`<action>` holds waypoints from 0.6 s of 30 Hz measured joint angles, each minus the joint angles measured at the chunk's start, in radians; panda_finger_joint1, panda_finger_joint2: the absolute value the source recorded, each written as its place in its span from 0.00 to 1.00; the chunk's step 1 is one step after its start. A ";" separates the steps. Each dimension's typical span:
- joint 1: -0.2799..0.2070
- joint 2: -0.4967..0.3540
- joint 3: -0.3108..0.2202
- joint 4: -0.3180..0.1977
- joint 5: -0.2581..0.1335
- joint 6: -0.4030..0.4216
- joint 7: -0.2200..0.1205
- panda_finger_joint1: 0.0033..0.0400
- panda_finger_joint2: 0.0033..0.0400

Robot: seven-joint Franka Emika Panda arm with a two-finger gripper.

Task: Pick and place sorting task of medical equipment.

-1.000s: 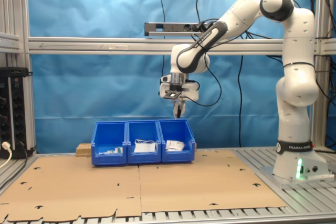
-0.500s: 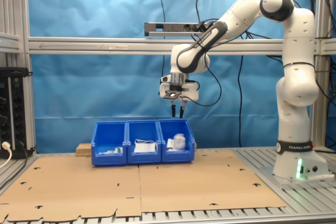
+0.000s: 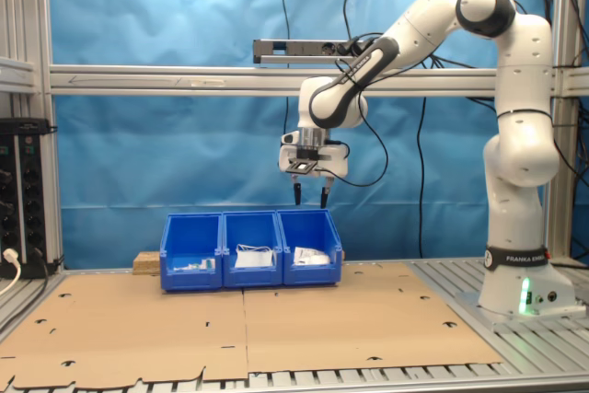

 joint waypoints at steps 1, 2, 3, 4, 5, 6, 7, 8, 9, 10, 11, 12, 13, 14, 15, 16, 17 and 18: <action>0.003 -0.001 0.000 0.000 0.000 0.000 0.000 0.89 0.89; 0.007 -0.002 0.000 0.000 0.000 0.000 0.000 0.89 0.89; 0.012 -0.003 0.000 0.000 0.000 0.000 0.000 0.98 0.98; 0.018 -0.005 0.000 0.000 0.000 0.000 0.000 0.98 0.98; 0.023 -0.008 0.000 0.000 0.000 0.000 0.000 0.98 0.98; 0.029 -0.011 0.002 0.000 0.000 0.000 0.000 0.98 0.98; 0.042 -0.021 0.007 0.000 0.000 -0.001 0.000 1.00 1.00; 0.047 -0.027 0.012 0.000 0.000 -0.003 0.000 1.00 1.00; 0.051 -0.035 0.018 0.000 0.000 -0.007 0.000 1.00 1.00; 0.056 -0.043 0.027 0.000 0.000 -0.012 0.000 1.00 1.00; 0.059 -0.053 0.037 0.000 0.000 -0.020 0.000 1.00 1.00; 0.062 -0.064 0.049 0.000 0.000 -0.029 0.000 1.00 1.00; 0.065 -0.076 0.062 0.000 0.000 -0.040 0.000 1.00 1.00; 0.068 -0.088 0.076 0.000 0.000 -0.052 0.000 1.00 1.00; 0.070 -0.102 0.092 0.000 0.000 -0.065 0.000 1.00 1.00; 0.073 -0.115 0.108 0.000 0.000 -0.078 0.000 1.00 1.00; 0.075 -0.130 0.126 0.000 0.000 -0.092 0.000 1.00 1.00; 0.077 -0.144 0.144 0.000 0.000 -0.107 0.000 1.00 1.00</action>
